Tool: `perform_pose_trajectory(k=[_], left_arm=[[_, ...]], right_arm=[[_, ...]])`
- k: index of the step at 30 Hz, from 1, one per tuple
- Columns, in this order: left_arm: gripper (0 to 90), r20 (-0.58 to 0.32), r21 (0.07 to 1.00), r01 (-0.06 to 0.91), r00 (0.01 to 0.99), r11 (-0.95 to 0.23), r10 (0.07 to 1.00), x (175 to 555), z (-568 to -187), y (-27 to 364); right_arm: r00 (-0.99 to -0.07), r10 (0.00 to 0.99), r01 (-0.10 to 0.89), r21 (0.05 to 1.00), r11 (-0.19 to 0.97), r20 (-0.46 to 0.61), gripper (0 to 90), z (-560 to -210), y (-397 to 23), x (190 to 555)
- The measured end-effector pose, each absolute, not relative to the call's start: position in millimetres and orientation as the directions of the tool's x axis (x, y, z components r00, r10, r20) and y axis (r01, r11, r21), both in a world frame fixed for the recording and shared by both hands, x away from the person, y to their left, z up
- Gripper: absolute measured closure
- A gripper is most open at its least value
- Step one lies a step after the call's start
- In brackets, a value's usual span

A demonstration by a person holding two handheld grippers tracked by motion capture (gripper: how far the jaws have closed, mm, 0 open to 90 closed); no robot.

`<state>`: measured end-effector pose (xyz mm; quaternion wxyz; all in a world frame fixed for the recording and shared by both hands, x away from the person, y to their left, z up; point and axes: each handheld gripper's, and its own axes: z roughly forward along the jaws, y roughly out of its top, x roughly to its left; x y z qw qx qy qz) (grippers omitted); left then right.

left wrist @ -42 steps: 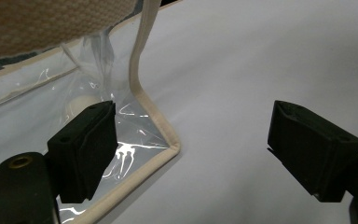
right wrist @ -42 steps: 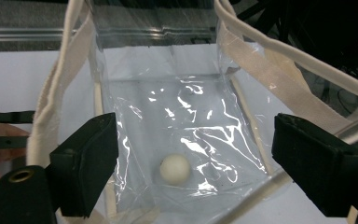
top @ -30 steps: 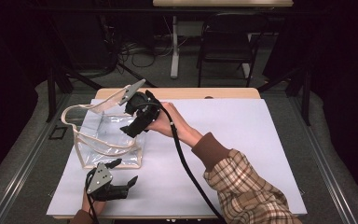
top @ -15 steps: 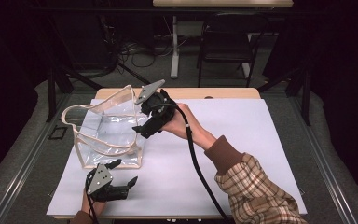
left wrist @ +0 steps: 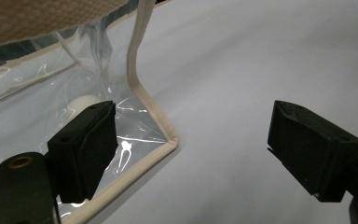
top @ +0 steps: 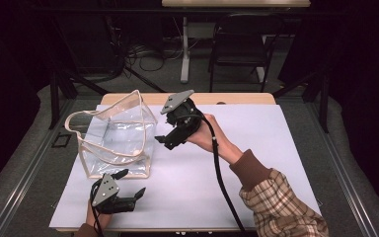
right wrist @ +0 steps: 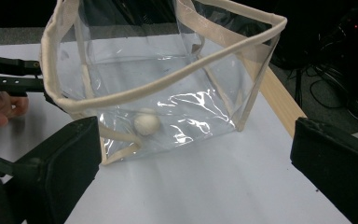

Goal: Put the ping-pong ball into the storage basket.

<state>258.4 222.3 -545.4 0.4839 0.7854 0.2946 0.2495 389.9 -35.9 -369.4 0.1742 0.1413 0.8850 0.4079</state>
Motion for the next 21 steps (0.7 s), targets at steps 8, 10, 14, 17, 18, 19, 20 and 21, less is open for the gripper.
perform_pose_trajectory(k=[8,10,14,17,18,19,20,21], left_arm=[[15.8,0.104,0.908,0.22,0.706,-0.357,0.7,258.7,-545.5,222.3],[15.9,0.103,0.907,0.223,0.706,-0.358,0.701,258.7,-545.6,222.3],[15.9,0.103,0.907,0.222,0.707,-0.357,0.7,259.0,-545.6,222.1],[15.9,0.105,0.908,0.22,0.706,-0.358,0.7,258.8,-545.5,222.1],[15.9,0.105,0.908,0.22,0.706,-0.358,0.7,258.8,-545.5,222.2],[15.9,0.106,0.907,0.22,0.706,-0.358,0.7,258.8,-545.4,222.2],[15.9,0.106,0.907,0.219,0.706,-0.359,0.7,258.7,-545.4,222.2],[15.9,0.107,0.907,0.218,0.706,-0.359,0.7,258.7,-545.3,222.2]], right_arm=[[-0.886,0.423,0.131,0.773,0.621,-0.189,1.6,-383.5,-57.9,386.0],[-0.884,0.428,0.139,0.772,0.62,-0.185,1.6,-386.6,-63.4,384.8],[-0.877,0.442,0.143,0.777,0.612,-0.187,1.6,-391.5,-73.5,382.6],[-0.873,0.452,0.149,0.782,0.605,-0.183,1.5,-394.9,-80.9,380.3],[-0.872,0.453,0.151,0.781,0.607,-0.183,1.5,-395.8,-83.6,379.5],[-0.871,0.458,0.154,0.785,0.6,-0.179,1.4,-397.0,-85.9,378.6],[-0.869,0.461,0.155,0.786,0.598,-0.18,1.4,-397.9,-88.5,377.4],[-0.866,0.466,0.153,0.793,0.589,-0.18,1.4,-399.2,-90.7,376.2]])
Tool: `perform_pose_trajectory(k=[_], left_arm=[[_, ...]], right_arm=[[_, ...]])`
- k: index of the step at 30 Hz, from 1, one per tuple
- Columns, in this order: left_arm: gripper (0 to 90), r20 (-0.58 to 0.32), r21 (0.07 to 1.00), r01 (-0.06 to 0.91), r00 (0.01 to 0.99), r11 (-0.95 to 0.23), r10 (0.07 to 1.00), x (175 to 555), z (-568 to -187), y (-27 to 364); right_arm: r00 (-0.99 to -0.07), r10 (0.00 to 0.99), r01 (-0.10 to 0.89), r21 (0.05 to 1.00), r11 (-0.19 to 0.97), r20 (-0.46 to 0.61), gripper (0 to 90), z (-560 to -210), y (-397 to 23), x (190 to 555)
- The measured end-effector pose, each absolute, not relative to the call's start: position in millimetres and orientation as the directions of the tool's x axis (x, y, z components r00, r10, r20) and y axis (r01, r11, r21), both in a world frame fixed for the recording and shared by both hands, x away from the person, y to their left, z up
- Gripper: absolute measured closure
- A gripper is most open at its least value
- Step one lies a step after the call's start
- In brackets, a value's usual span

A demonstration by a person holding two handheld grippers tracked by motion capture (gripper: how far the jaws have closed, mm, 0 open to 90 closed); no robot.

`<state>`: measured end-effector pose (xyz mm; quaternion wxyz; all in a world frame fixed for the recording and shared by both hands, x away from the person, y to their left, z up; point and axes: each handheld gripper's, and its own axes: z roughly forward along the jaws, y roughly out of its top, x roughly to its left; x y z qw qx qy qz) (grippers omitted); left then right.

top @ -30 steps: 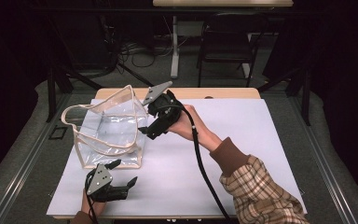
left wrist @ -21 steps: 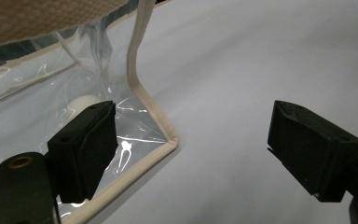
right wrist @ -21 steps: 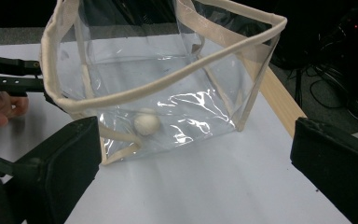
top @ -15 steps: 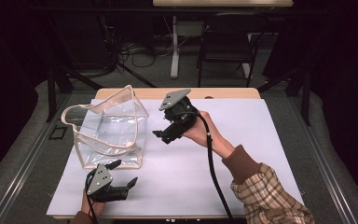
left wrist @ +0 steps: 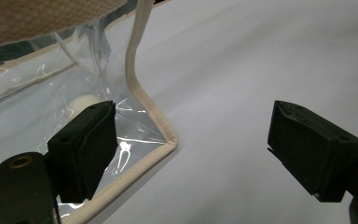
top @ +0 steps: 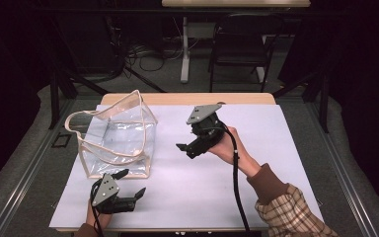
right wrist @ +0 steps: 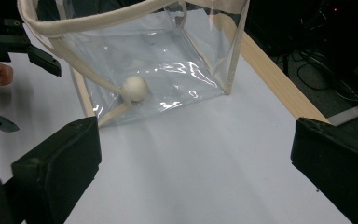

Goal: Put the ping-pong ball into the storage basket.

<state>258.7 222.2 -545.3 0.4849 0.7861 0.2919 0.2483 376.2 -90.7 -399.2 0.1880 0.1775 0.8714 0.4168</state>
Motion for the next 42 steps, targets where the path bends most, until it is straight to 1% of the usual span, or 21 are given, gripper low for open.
perform_pose_trajectory(k=[16,34,42], left_arm=[[15.9,0.109,0.906,0.218,0.708,-0.363,0.698,258.7,-545.1,222.1],[15.9,0.111,0.906,0.216,0.707,-0.363,0.698,258.3,-544.9,222.0],[15.9,0.112,0.906,0.216,0.708,-0.364,0.698,258.4,-544.9,221.8]], right_arm=[[-0.831,0.523,0.176,0.806,0.566,-0.186,1.4,-416.9,-125.3,359.6],[-0.792,0.577,0.186,0.82,0.542,-0.202,1.5,-431.3,-154.9,342.2],[-0.777,0.599,0.208,0.82,0.533,-0.192,1.6,-442.9,-167.5,336.1]])
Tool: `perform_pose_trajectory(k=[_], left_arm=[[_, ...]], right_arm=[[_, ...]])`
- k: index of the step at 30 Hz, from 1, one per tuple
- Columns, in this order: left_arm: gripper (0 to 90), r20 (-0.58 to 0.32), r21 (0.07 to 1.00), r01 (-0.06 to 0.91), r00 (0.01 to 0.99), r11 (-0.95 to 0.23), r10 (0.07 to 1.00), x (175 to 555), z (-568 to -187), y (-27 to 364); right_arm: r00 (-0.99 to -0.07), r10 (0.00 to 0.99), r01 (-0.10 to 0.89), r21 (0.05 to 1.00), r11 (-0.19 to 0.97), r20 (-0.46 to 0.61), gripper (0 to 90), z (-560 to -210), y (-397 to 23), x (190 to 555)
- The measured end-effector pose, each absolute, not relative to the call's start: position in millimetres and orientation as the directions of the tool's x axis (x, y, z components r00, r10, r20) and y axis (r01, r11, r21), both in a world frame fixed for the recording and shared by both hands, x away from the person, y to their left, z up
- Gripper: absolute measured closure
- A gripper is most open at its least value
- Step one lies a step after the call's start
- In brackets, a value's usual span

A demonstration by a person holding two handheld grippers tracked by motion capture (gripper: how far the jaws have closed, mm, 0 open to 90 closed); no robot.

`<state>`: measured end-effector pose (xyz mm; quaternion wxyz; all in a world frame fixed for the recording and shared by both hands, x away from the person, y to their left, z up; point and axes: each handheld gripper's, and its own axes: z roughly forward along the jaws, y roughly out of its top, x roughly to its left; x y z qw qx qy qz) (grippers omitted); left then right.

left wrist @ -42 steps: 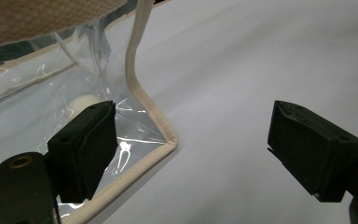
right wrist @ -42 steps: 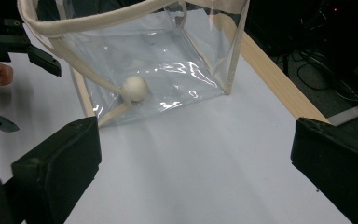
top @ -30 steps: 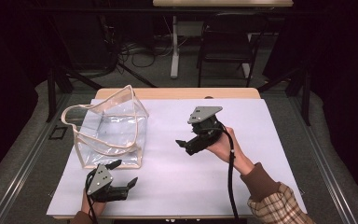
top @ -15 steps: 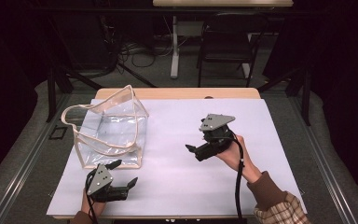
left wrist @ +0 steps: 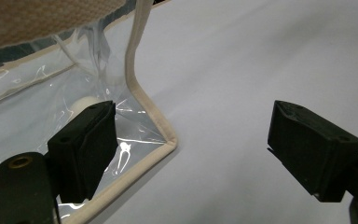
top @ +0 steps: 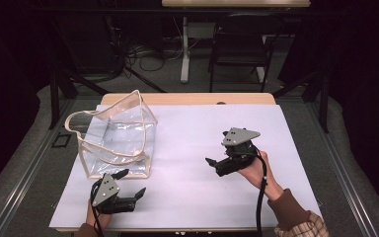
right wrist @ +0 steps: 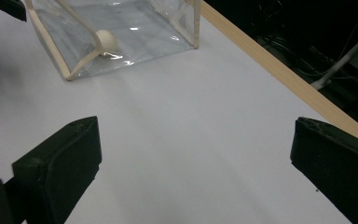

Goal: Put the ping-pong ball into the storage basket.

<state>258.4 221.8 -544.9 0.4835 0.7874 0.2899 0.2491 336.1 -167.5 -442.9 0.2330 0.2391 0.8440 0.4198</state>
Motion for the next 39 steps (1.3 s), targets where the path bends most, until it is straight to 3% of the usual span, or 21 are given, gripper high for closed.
perform_pose_trajectory(k=[39], left_arm=[[15.9,0.112,0.906,0.215,0.708,-0.364,0.697,258.8,-545.3,221.2]], right_arm=[[-0.718,0.675,0.268,0.828,0.492,-0.169,1.9,-496.1,-213.6,304.0]])
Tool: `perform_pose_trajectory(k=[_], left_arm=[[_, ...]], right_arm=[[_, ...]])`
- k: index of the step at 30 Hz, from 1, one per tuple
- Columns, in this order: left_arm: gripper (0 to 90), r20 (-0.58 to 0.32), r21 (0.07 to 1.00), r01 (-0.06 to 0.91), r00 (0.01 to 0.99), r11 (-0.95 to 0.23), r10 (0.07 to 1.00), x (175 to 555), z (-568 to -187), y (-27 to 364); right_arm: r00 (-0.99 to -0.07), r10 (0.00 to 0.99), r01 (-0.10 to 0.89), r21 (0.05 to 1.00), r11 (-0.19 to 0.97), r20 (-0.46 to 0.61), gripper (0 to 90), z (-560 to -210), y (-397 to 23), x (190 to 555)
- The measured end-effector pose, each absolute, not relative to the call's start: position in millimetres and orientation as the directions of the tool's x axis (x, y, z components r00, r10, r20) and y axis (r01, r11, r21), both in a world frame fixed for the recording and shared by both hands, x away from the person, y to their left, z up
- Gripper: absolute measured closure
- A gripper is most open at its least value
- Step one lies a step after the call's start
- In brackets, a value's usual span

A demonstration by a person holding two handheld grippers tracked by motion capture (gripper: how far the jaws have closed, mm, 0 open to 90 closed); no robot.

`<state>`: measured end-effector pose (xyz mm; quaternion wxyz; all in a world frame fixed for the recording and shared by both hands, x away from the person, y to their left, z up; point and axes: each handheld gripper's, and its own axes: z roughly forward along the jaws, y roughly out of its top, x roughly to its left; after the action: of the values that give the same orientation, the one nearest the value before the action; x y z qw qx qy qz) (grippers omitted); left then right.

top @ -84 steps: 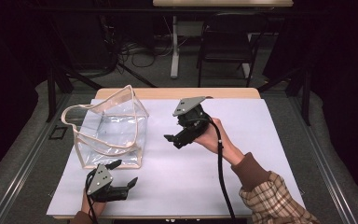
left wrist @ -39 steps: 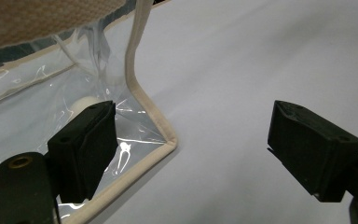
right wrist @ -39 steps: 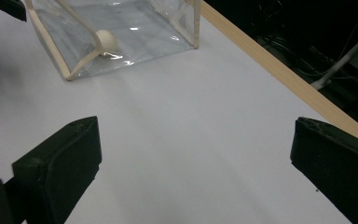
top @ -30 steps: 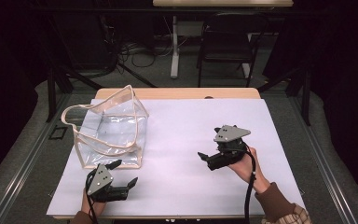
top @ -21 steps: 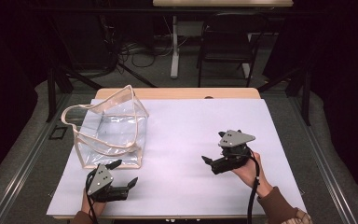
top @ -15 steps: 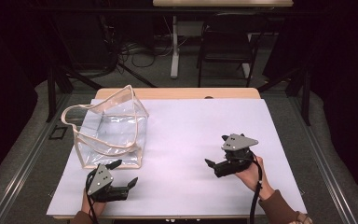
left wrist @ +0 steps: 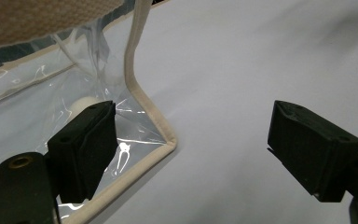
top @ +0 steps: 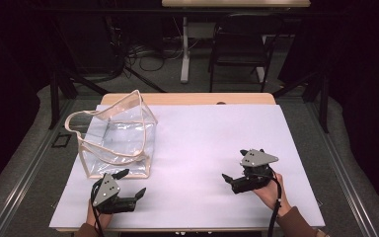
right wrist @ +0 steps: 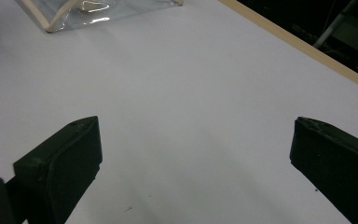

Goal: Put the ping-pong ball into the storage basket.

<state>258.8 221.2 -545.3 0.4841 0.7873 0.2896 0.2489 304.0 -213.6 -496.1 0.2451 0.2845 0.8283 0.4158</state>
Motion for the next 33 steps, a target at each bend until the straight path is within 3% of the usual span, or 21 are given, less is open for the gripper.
perform_pose_trajectory(k=[33], left_arm=[[15.9,0.117,0.904,0.214,0.711,-0.371,0.693,258.7,-545.5,220.2]], right_arm=[[-0.666,0.728,0.272,0.857,0.437,-0.16,0.2,-536.8,-244.9,262.8]])
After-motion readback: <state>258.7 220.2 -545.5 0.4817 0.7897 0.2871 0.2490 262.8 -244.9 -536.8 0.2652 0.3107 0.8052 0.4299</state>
